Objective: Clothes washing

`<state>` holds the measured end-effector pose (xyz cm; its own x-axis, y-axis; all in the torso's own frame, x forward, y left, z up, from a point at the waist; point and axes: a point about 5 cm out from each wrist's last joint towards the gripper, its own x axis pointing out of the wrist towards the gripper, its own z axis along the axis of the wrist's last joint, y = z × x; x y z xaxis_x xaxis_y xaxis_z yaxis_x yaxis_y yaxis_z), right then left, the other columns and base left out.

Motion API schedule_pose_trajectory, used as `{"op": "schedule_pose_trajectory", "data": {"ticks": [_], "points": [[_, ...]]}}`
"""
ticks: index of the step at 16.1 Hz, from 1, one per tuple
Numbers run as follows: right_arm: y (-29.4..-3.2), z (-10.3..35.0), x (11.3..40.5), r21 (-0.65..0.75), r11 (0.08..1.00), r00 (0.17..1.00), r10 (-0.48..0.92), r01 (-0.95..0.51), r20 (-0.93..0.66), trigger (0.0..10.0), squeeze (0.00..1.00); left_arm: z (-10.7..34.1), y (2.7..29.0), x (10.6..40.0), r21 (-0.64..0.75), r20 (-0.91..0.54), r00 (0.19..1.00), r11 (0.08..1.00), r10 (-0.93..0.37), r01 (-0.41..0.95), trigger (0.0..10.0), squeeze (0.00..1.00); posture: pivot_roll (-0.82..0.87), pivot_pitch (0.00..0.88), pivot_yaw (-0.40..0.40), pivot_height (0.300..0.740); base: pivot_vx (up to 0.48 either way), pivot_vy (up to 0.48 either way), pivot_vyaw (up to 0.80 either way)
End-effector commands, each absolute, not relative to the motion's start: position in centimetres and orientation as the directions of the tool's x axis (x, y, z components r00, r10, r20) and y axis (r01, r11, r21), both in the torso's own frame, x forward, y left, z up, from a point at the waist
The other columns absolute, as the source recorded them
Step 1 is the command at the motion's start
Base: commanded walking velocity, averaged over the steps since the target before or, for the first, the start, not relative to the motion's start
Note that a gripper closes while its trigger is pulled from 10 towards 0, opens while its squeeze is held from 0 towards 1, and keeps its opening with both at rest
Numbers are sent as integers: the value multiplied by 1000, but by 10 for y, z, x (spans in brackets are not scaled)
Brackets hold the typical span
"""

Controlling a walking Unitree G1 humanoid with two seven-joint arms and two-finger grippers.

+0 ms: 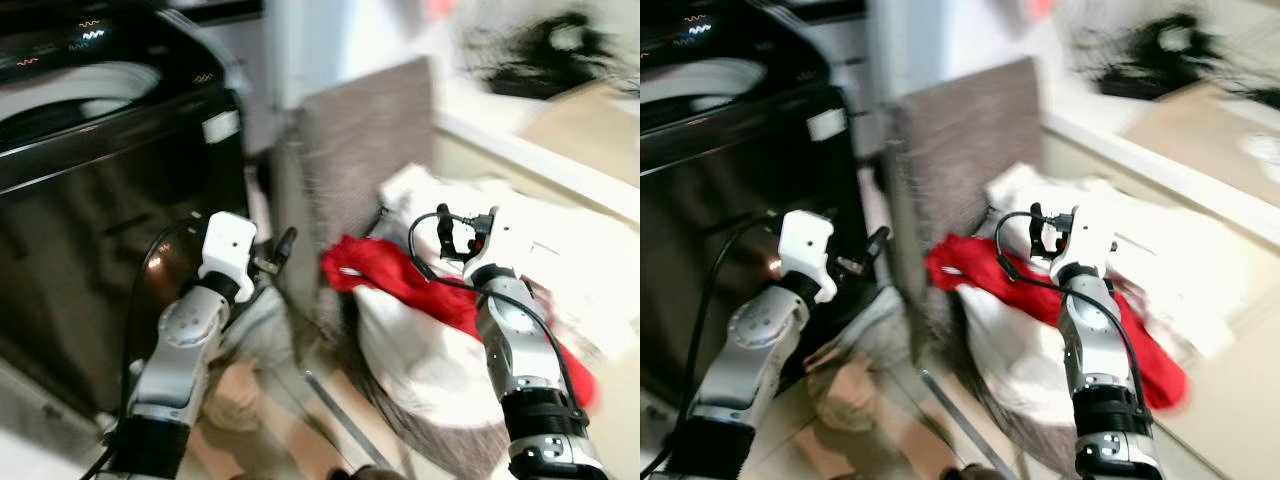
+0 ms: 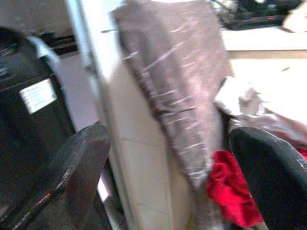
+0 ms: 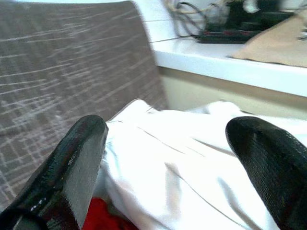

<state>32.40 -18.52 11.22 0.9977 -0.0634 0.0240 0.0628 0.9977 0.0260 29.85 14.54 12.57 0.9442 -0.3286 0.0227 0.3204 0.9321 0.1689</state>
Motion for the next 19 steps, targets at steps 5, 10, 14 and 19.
{"op": "schedule_pose_trajectory", "data": {"ticks": [5,10,14,19], "points": [[-192,109,325,52,993,995,-104,104,-4,10000,0,126,144,301,184,25,942,928,-333,323,10000,0,-93,0,-10,727,0,0,-539],[-195,108,325,-8,992,992,-127,127,1,10000,0,127,143,302,196,21,944,928,-329,318,10000,0,-95,0,-8,727,0,0,-416],[-192,110,327,-13,994,994,-113,113,9,10000,0,127,142,303,207,23,945,926,-327,316,10000,0,-95,0,-8,727,0,0,0],[-191,111,328,-19,994,994,-110,110,18,10000,0,127,140,302,169,31,940,929,-341,331,10000,1000,-95,0,-6,727,0,0,0]]}}
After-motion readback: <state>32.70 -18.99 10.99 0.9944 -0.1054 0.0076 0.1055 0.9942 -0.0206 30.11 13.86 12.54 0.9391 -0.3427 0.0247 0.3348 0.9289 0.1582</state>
